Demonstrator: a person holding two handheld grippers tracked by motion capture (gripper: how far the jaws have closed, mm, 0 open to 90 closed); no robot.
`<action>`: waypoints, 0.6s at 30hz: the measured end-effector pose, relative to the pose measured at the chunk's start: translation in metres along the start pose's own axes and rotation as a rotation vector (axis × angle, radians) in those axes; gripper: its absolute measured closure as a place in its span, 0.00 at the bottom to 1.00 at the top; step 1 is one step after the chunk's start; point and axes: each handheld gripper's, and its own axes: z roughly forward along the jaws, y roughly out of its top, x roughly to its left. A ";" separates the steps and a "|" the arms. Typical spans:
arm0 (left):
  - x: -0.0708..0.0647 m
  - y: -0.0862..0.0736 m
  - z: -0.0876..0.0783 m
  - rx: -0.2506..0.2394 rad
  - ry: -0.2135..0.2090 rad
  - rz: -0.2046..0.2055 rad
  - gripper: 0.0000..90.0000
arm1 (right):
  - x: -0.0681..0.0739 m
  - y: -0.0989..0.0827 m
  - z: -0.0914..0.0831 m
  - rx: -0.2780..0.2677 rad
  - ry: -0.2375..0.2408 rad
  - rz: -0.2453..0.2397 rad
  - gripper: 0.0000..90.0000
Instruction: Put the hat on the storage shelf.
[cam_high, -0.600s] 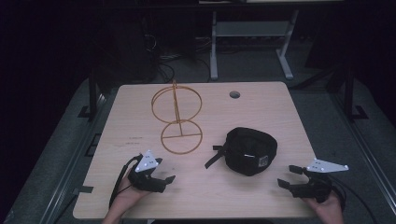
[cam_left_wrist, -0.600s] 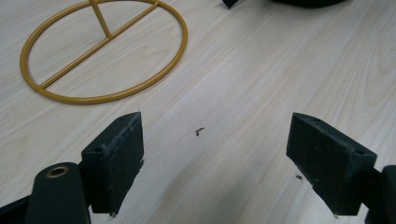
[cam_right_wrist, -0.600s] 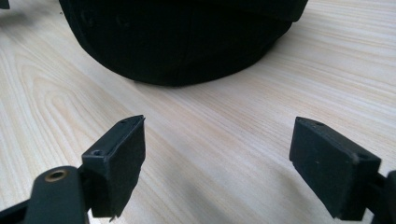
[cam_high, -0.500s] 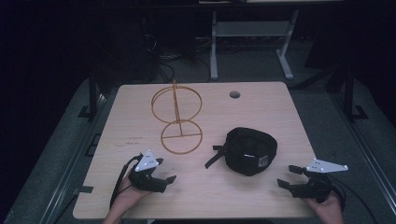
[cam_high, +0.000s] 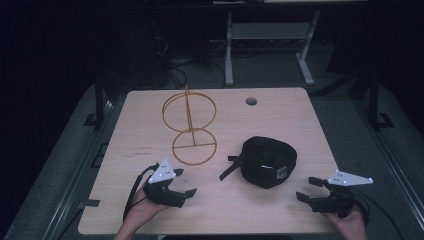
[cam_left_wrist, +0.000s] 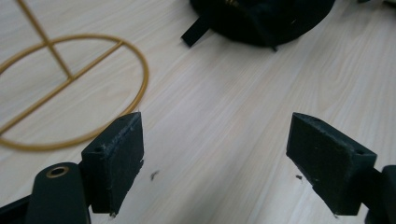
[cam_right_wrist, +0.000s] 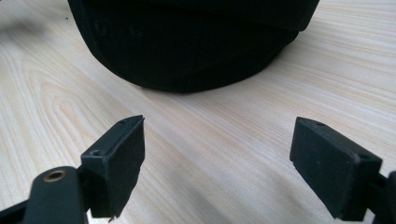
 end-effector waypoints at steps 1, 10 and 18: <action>-0.002 0.003 0.001 -0.006 -0.007 0.002 0.21 | 0.000 0.000 0.000 -0.001 -0.001 -0.005 0.20; -0.015 0.031 0.008 0.002 -0.068 0.057 0.21 | 0.000 0.000 -0.002 -0.011 0.006 0.000 0.19; -0.027 0.062 0.015 0.015 -0.115 0.098 0.21 | 0.001 0.001 0.000 -0.010 0.012 0.001 0.19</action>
